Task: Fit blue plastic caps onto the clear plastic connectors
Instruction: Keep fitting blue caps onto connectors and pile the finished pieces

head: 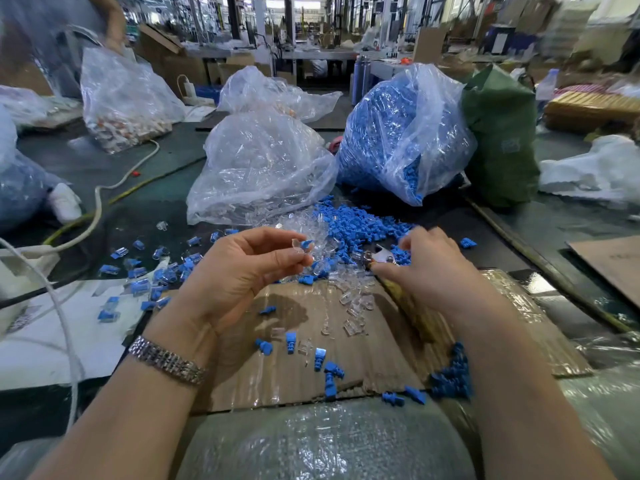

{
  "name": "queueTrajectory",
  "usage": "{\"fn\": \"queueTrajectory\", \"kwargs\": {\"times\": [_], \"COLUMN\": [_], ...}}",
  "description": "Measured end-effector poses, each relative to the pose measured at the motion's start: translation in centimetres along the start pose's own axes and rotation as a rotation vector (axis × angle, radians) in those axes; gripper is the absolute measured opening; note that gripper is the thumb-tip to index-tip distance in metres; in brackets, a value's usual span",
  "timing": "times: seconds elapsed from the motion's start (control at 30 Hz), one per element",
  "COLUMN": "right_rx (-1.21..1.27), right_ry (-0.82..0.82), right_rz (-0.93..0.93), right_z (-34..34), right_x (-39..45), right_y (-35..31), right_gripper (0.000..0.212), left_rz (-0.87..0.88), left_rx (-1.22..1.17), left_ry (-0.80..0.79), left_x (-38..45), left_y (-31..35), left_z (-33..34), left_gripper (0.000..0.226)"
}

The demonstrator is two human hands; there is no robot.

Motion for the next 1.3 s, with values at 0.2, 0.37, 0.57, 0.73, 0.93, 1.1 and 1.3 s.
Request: {"fn": "queueTrajectory", "kwargs": {"times": [0.2,0.37,0.57,0.73,0.93,1.1,1.3], "right_rx": [-0.196,-0.065,0.197,0.491,0.440,0.459,0.425], "right_ry": [-0.110,-0.059,-0.147,-0.349,-0.401,-0.435,-0.426], "right_rz": [0.059,0.075,-0.035,-0.232,-0.319,-0.314,-0.334], "right_z": [1.4,0.6,-0.2,0.8,1.7,1.5,2.0], "right_x": [0.0,0.0,-0.2,-2.4,-3.7,-4.2,-3.9], "right_y": [0.2,0.4,-0.8,-4.2,-6.4,-6.9,-6.9], "right_gripper": [0.049,0.037,0.036,0.034,0.036,0.037,0.042], "left_rz": [-0.006,0.000,0.013,0.032,0.082,0.168,0.286], "left_rx": [-0.037,-0.078,-0.138,-0.120,-0.067,0.058,0.254], "left_ry": [0.004,0.035,0.083,0.097,0.096,0.082,0.124], "left_x": [0.4,0.6,0.7,0.8,0.8,0.7,0.6], "left_y": [-0.3,-0.4,-0.3,-0.2,0.1,0.5,1.0], "left_z": [-0.3,-0.8,-1.1,-1.0,-0.2,-0.1,-0.2], "left_gripper": [0.020,0.026,0.020,0.024,0.027,0.029,0.020]}}
Point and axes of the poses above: each hand's wrist, its own x-axis towards the middle knuckle, its own z-axis out of the palm, y = z × x, the point moved 7 cm from there along x, towards the middle knuckle, and after that the axes turned 2 degrees about x, right-handed, at the moved point
